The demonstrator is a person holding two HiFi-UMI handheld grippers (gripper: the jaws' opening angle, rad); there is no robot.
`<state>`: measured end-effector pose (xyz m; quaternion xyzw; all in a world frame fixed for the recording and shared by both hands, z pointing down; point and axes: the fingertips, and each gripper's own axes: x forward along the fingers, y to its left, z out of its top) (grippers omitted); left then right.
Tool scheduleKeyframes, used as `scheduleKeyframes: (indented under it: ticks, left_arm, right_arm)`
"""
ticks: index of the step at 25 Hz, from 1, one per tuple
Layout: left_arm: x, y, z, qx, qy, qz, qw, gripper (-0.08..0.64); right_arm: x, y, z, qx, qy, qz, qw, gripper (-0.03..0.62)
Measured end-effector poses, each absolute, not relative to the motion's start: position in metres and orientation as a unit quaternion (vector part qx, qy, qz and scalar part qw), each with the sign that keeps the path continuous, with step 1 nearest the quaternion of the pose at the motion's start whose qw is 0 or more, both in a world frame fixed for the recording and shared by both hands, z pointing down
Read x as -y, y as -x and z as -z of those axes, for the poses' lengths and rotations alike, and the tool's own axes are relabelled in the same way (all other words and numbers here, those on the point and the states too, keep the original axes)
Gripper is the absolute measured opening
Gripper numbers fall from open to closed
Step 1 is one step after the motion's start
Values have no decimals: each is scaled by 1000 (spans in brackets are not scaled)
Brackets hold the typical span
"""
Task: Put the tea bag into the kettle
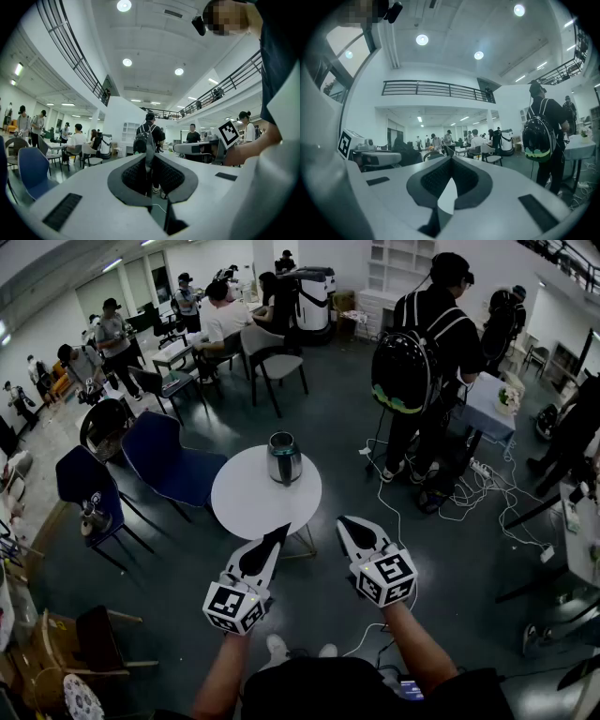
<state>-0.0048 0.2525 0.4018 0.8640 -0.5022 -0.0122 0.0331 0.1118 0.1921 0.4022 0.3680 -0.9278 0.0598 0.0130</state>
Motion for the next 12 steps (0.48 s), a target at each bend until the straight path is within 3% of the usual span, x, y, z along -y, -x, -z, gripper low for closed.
scheduleKeyframes:
  ticks: [12]
  left_arm:
    - [-267,-16,-406,518,-854,18,39,43]
  right_arm:
    - [-205,-135,-409,933,-353,-74,6,17]
